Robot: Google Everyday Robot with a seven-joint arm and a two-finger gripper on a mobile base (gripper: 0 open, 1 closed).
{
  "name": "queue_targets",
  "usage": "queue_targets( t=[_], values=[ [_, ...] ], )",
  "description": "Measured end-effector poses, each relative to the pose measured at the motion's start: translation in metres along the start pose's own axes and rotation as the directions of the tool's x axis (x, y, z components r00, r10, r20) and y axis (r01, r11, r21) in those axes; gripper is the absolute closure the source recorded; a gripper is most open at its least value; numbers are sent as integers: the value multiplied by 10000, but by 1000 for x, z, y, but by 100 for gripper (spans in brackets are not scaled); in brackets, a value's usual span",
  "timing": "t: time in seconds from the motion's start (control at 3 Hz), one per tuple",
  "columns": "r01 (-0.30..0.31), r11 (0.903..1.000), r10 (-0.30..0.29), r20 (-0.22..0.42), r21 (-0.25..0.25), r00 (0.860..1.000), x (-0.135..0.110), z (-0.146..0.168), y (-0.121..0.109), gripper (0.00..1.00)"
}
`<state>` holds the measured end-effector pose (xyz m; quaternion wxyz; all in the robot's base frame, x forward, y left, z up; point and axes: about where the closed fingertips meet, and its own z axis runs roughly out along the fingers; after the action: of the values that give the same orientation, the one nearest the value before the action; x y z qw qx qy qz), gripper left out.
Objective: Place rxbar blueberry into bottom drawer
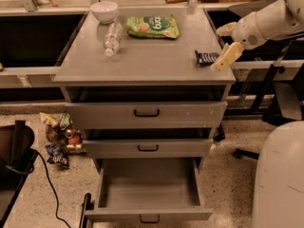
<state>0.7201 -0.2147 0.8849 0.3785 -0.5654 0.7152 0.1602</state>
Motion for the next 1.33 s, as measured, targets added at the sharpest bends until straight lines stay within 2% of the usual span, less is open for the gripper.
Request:
queue_targets(
  t=[0.33,0.67,1.0,1.33],
  values=[
    [-174,9992,168,181,362,9997,-2,10,-5,0],
    [-432,9951,371,690,891,9969,-6,17,-10,0],
    [-761,9924,642,1205,968,9906,-1,30,-10,0],
    [-1190,9882,1019,1656,969,9809,15,40,-15,0]
  ],
)
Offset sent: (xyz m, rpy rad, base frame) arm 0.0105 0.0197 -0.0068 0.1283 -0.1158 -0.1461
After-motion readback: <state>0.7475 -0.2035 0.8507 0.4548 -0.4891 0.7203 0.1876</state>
